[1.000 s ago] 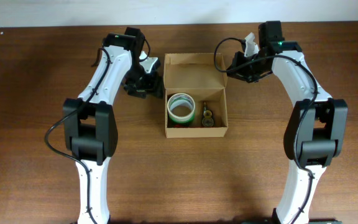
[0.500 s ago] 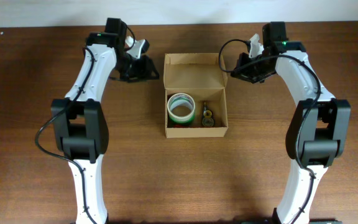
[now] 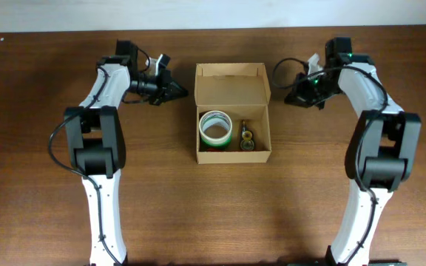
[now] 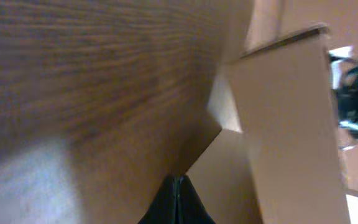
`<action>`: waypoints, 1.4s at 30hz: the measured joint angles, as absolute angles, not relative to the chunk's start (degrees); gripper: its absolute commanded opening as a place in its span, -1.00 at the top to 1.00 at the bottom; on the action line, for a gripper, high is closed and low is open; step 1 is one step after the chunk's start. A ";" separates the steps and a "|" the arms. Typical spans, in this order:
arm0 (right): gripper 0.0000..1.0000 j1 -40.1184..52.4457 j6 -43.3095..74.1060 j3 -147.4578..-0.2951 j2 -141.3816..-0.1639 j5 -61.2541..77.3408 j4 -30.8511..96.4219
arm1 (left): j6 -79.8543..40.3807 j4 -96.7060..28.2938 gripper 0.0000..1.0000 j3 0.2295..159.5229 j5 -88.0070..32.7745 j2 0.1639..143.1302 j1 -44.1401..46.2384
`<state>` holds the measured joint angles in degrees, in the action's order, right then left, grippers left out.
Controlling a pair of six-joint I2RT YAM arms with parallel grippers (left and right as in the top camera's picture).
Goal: Pack container
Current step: 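Push the lid flaps inward with both grippers to fold the lid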
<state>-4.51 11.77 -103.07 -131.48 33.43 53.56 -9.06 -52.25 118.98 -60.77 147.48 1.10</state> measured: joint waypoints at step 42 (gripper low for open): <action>0.93 -4.38 10.48 -105.89 -135.52 75.11 37.65 | -17.15 -40.97 0.97 130.80 -76.69 147.55 4.75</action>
<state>-4.38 10.48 -105.89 -135.52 75.11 37.65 -17.15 -40.97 130.80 -76.69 147.55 4.75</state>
